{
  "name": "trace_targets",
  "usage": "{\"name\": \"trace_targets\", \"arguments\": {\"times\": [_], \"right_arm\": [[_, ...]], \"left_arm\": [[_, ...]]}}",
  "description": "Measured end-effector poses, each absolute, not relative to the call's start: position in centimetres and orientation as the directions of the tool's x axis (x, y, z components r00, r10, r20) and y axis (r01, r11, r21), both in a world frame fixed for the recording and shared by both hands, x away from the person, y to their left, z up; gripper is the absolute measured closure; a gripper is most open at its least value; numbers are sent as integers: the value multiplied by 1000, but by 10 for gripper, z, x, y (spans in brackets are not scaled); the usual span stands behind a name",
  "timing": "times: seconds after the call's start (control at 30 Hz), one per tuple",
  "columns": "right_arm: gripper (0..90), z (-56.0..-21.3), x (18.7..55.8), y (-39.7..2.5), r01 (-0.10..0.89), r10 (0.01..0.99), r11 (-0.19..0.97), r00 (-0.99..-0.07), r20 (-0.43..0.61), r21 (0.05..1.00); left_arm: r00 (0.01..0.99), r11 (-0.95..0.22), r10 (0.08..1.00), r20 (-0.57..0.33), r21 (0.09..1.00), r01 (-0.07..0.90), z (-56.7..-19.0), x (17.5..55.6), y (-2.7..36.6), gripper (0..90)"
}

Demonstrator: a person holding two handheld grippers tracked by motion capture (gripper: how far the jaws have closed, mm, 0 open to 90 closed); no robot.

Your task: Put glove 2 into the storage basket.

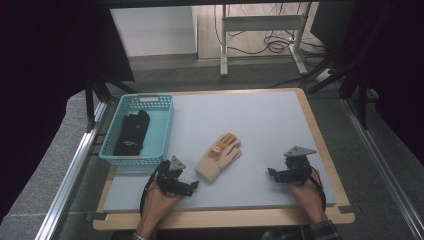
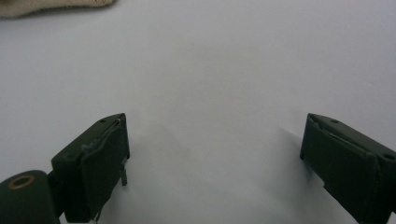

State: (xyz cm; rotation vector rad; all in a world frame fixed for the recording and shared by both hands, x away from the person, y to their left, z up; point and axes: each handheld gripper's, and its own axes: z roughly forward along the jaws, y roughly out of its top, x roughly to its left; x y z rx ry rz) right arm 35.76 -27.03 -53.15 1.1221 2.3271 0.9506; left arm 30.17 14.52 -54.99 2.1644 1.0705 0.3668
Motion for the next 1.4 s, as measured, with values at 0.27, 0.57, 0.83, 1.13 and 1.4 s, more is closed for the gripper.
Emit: {"name": "trace_targets", "arguments": {"times": [0.27,0.57,0.83,1.13,1.4], "right_arm": [[78,-532,357,-270,532,794,451,-605,-50,717],[77,-532,357,-270,531,795,451,-605,-51,717],[77,-532,357,-270,530,794,451,-605,-52,718],[77,-532,357,-270,530,794,451,-605,-52,718],[77,-532,357,-270,530,794,451,-605,-52,718]], "left_arm": [[642,-435,764,-63,684,585,-545,300,142,20],[676,-442,733,-76,702,558,-520,305,127,18],[702,-461,706,-91,694,553,-501,334,102,19],[708,-484,696,-120,649,586,-505,369,74,31],[712,-531,695,-98,598,601,-520,381,50,55]]}}
